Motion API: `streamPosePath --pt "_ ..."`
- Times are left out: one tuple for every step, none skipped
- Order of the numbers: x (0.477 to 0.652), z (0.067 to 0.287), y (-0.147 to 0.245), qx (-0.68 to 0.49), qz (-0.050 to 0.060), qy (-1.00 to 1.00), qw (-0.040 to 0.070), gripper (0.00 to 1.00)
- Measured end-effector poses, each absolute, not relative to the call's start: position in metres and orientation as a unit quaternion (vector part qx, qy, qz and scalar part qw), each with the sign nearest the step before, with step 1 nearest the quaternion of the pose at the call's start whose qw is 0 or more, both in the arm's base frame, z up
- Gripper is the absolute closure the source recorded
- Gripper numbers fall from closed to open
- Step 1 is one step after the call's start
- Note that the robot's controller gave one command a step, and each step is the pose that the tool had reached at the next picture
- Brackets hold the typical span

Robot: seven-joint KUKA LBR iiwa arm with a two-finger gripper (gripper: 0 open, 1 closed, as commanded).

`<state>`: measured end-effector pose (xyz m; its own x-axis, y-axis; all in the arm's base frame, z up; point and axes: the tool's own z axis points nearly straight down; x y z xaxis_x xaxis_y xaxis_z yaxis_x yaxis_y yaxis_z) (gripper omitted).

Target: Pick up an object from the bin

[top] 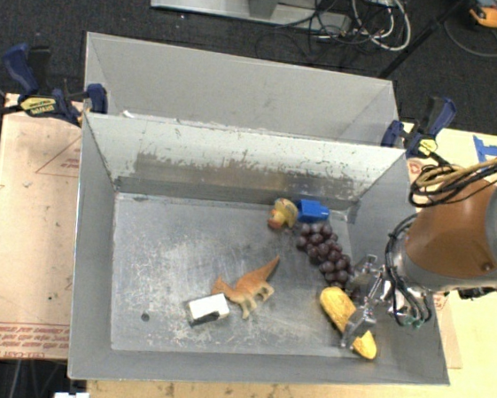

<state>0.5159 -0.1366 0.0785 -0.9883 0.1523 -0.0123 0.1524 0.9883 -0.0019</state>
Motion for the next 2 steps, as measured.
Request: streamPosePath --pt "0.5154 0.0807 -0.1358 0.086 0.001 0.996 0.009 1.0" --pt "0.5147 0.0807 -0.136 0.087 0.001 0.996 0.009 1.0"
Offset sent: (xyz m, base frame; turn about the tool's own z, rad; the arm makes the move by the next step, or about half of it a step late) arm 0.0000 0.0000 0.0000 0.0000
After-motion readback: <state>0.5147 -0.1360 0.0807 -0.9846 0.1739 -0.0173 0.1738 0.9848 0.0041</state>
